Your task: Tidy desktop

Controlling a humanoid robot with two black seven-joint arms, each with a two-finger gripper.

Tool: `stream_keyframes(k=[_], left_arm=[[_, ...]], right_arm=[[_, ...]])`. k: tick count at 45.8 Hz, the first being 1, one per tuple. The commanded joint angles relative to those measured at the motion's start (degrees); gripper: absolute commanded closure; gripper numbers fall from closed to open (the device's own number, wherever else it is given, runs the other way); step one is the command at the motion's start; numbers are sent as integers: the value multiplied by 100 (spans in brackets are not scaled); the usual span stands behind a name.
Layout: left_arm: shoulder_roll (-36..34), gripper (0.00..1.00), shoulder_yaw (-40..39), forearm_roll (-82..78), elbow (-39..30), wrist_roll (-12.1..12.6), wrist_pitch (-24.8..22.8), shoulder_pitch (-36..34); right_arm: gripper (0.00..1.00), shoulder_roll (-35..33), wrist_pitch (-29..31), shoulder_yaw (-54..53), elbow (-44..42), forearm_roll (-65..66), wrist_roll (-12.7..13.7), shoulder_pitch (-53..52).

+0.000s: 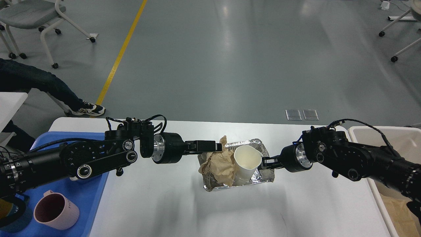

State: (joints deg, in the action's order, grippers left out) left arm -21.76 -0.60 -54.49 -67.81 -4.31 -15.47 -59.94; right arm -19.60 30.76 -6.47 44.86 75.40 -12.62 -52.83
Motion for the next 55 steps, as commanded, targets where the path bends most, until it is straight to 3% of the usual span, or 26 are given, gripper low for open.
stream_keyframes(k=[1, 6, 16, 28, 41, 55], left_arm=[[-56, 4, -11, 35, -5, 1, 0, 8], [-179, 4, -203, 201, -13, 1, 9, 17], [-601, 4, -1337, 913, -22, -17, 18, 386], [-768, 4, -3498, 1634, -84, -96, 378, 1932], [-171, 4, -5959, 2512, -110, -113, 405, 3365], [770, 4, -7375, 3102, -180, -254, 326, 4587]], right_arm=[[100, -9, 0, -21, -4, -8, -4, 1], [100, -35, -18, -39, -13, -17, -4, 10], [100, -123, -53, -74, -13, -87, -39, 98], [100, -412, -185, -83, -13, -605, -47, 177], [100, -975, -351, -83, -4, -1431, -47, 300], [100, -1959, -721, -109, 84, -2679, -47, 810]])
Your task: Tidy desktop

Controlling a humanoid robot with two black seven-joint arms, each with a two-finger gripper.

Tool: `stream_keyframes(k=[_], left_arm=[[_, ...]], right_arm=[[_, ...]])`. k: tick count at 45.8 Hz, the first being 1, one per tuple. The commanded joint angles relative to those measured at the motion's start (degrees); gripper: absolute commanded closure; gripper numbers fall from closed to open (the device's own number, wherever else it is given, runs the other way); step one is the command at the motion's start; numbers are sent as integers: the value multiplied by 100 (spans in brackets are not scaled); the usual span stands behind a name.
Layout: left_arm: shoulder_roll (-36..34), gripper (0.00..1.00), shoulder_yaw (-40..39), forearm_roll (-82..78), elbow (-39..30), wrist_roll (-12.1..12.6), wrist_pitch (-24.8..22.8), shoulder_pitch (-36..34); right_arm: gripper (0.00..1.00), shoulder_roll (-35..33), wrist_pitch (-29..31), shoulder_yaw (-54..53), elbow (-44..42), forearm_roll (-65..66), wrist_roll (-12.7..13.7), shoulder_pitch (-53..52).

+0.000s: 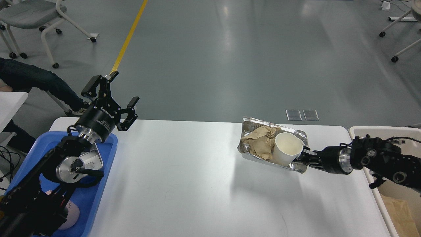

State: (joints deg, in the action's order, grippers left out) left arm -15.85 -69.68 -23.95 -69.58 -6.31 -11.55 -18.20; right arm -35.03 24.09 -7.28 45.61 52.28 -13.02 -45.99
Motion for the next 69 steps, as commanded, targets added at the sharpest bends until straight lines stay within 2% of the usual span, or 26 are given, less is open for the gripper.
stream_keyframes(k=[1, 10, 20, 28, 33, 47, 51, 52, 53, 55, 60, 69], left_arm=[[179, 4, -554, 48, -3, -55, -75, 484], [434, 4, -1267, 320, 181, -72, -585, 854], [768, 4, -1329, 567, 761, -72, -787, 819], [1102, 4, -1364, 576, 999, -186, -1306, 836], [1128, 4, -1364, 576, 1201, -222, -1385, 836], [1120, 4, -1364, 576, 1482, -231, -1438, 819], [1120, 4, -1364, 585, 1544, -222, -1447, 819], [1120, 4, -1364, 593, 1544, -222, -1447, 819], [1111, 4, -1364, 611, 1544, -222, -1447, 819], [1120, 4, -1355, 620, 1544, -222, -1447, 819], [1102, 4, -1329, 637, 1579, -213, -1438, 801], [1102, 4, -1276, 637, 1579, -169, -1412, 783]], right_arm=[[100, -495, -53, -28, 9, -446, -16, 143], [100, -1075, -62, -46, -17, -1219, -34, 222], [100, -1673, -36, -72, -61, -2213, -43, 292], [100, -2051, -27, -81, -114, -2854, -43, 565], [100, -2113, -27, -81, -201, -3039, -43, 697], [99, -2051, -9, -81, -1159, -3900, 1, 1277], [83, -1964, -36, -55, -1659, -4164, 45, 1400], [76, -1920, -27, -54, -1791, -4225, 45, 1444], [55, -1859, -9, -46, -1975, -4278, 45, 1505], [2, -1718, -97, -54, -2248, -4305, 45, 1611], [0, -1287, -71, -72, -2794, -4314, 36, 1708], [0, -1120, -246, -81, -3136, -4314, 36, 1796]])
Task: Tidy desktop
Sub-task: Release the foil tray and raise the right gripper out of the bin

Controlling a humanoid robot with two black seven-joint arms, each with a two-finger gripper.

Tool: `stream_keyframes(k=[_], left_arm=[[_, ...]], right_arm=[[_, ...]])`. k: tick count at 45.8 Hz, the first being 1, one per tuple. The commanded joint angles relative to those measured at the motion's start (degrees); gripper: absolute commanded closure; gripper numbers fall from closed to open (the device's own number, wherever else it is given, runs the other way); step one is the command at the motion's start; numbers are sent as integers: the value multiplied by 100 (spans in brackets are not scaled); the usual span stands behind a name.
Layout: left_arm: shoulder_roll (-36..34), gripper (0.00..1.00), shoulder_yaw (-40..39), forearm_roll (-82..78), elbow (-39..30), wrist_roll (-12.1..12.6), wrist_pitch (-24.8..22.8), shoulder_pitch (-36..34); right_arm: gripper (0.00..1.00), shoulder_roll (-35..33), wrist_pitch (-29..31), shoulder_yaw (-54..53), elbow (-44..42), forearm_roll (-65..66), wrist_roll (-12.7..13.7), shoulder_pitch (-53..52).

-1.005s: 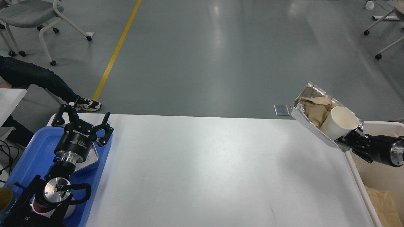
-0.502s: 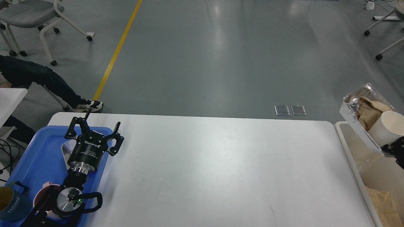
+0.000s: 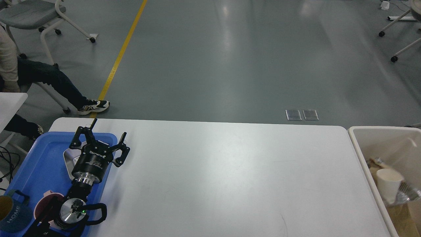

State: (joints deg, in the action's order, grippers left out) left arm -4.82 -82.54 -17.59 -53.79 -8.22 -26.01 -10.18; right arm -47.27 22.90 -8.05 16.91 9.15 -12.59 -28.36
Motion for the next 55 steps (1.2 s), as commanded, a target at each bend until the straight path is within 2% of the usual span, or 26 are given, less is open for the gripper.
stream_keyframes(k=[1, 10, 17, 23, 30, 36, 43, 49, 55], left_arm=[[-1, 4, 19, 1, 0, 39, 78, -37], [-1, 4, 36, -8, 0, 57, 360, -160], [7, 4, 36, -8, -17, 57, 404, -160], [16, 4, 36, -8, -17, 13, 466, -151], [60, 4, 45, -8, -105, 13, 799, -11], [25, 4, 45, -8, -96, 13, 835, 33], [7, 4, 36, -8, -123, -4, 835, 25], [16, 4, 36, -8, -246, -13, 861, 51], [7, 4, 28, -8, -553, -4, 949, 183]], right_arm=[[0, 156, -180, -4, -337, 7, -7, 23], [0, 894, -673, -161, -1154, -1, -86, -275], [0, 1457, -1190, -241, -1208, 16, -95, -583], [0, 1984, -1473, -425, -1190, -27, -262, -679], [0, 2424, -1456, -1549, -1181, -344, -227, -1259], [0, 2714, -1271, -2778, -1050, -388, -227, -1374], [0, 2978, -472, -4870, -225, -502, -209, -1304], [0, 3267, -567, -6277, 646, -502, -218, -970], [0, 3514, -585, -6683, 1980, -511, -218, -435]])
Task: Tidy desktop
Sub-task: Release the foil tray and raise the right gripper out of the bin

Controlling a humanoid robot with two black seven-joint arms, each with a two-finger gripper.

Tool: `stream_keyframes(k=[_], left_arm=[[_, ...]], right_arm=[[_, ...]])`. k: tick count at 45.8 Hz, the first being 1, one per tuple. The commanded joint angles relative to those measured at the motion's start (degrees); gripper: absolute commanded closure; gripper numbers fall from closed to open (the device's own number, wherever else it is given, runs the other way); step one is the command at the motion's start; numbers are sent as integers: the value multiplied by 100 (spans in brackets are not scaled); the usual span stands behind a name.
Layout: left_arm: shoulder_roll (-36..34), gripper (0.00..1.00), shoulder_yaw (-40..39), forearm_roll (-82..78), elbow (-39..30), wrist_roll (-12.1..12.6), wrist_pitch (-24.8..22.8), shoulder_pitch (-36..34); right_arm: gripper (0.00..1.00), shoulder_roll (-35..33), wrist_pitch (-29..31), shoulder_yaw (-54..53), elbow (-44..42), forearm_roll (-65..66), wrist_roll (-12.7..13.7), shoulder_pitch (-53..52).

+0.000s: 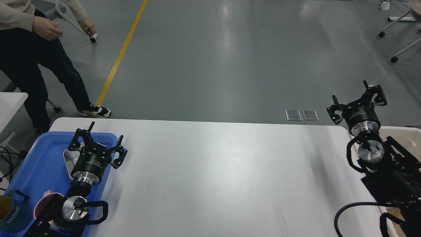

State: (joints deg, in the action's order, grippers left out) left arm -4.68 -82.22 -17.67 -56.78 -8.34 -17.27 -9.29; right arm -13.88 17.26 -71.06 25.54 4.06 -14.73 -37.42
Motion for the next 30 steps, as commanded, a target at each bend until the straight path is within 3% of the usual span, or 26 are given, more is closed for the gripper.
stream_keyframes(k=[1, 8, 20, 30], left_arm=[[-15, 4, -5, 0, -289, 8, 92, 112], [-16, 4, -40, 0, -395, 43, 109, 165], [-7, 4, -84, 0, -1001, 34, 127, 340], [-59, 4, -189, 0, -1019, 8, 171, 340]], right_arm=[[0, 184, -21, -399, 1381, -1, -4, 603], [0, 167, -21, -461, 2798, 8, 5, 1395], [0, 149, 75, -681, 3211, 8, 5, 2195], [0, 114, 75, -882, 3923, 16, 5, 3029]])
